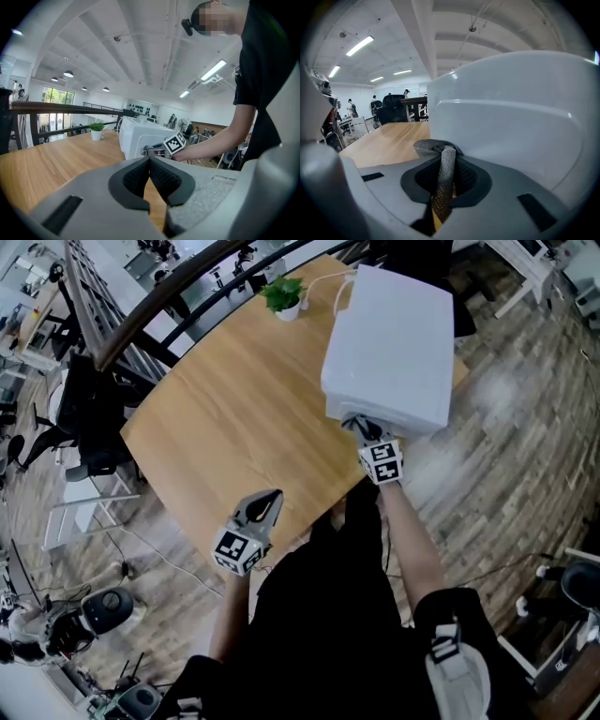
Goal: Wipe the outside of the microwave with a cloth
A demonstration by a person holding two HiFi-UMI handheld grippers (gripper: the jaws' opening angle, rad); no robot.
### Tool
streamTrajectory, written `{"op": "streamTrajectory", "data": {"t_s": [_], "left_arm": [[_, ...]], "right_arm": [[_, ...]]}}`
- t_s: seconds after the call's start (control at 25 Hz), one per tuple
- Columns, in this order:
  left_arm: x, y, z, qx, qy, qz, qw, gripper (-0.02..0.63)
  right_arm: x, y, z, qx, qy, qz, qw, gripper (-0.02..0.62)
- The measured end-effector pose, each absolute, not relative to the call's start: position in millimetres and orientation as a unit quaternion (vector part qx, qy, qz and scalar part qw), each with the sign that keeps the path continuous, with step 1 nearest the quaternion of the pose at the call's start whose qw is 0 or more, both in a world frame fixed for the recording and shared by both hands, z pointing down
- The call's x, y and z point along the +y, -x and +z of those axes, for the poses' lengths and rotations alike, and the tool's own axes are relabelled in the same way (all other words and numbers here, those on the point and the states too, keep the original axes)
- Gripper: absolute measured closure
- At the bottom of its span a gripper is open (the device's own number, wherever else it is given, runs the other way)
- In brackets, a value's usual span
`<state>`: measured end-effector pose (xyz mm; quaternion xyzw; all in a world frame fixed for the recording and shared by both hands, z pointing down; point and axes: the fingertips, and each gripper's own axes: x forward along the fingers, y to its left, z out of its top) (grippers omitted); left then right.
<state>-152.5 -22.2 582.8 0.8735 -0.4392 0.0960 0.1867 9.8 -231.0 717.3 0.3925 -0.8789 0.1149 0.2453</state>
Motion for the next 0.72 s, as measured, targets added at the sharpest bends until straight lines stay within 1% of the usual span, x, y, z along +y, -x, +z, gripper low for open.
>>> {"op": "streamTrajectory", "data": {"t_s": [0.4,0.72], "left_arm": [[-39,125,583,-0.399,-0.893,0.099,0.184,0.603],[-47,106,581,-0.378,-0.902,0.102,0.181,0.603]], "right_arm": [[-225,-68,721,-0.853,-0.442,0.137,0.241,0.558],[-217,-122,728,-0.83,-0.472,0.137,0.263,0.558]]}}
